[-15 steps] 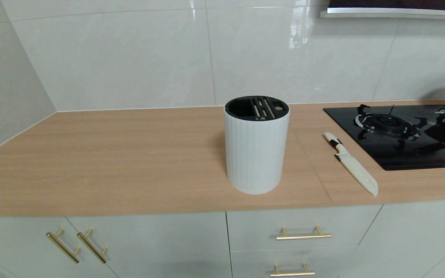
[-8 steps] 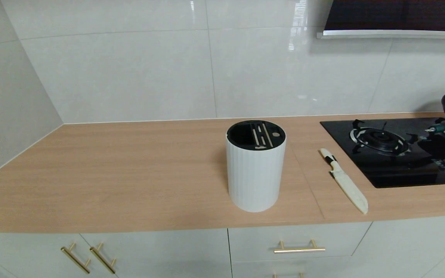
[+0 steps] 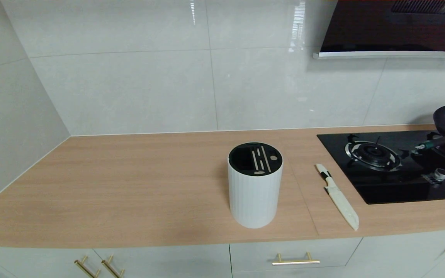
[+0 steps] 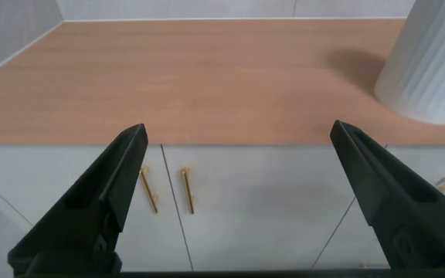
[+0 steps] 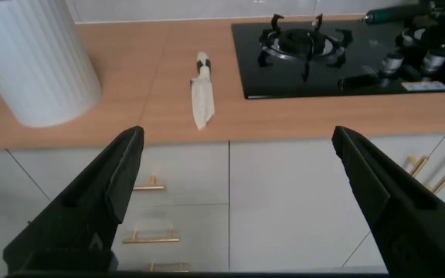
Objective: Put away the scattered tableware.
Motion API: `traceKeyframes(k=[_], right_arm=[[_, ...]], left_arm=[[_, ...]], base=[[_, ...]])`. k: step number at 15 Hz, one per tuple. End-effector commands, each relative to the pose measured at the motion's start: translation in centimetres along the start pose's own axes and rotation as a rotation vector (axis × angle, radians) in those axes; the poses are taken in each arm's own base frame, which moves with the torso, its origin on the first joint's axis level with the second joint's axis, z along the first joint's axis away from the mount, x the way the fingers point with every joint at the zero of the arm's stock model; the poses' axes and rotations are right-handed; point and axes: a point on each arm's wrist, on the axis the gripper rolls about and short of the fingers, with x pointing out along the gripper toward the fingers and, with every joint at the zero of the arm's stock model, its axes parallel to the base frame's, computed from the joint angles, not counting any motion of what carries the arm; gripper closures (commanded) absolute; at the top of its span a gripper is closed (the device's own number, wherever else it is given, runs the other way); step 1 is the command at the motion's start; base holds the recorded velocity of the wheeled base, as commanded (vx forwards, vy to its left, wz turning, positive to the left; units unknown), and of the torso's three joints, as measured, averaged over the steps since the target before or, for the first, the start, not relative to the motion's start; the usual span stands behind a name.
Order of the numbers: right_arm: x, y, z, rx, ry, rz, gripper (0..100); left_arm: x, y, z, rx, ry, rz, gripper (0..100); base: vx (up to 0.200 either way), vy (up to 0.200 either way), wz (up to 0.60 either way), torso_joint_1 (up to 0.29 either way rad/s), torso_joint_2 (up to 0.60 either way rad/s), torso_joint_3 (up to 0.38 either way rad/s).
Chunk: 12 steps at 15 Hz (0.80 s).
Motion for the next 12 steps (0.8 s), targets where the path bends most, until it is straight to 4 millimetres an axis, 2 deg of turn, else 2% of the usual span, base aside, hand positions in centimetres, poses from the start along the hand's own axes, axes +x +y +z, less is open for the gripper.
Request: traceKeyframes(k=[1,4,12], right_arm=[[0.01,0.0,0.01,0.0,0.001,0.0,0],[0.01,0.0,0.01,0.0,0.001,0.0,0],[0.0,-0.01,0.02,-0.034,-0.002,-0.003,0]], left_arm=[[0.01,0.0,0.0,0.0,0.001,0.001,0],[0.01,0.0,0.0,-0.002,0.001,0.001,0],[0.01,0.0,0.0,-0.002,0.001,0.001,0]], base=[[0.0,0.0,0.0,0.207,-0.41,-0.222],[0.0,0.0,0.0,0.149,-0.29,-0.152],[0.0,0.0,0.0,0.0,0.0,0.0]])
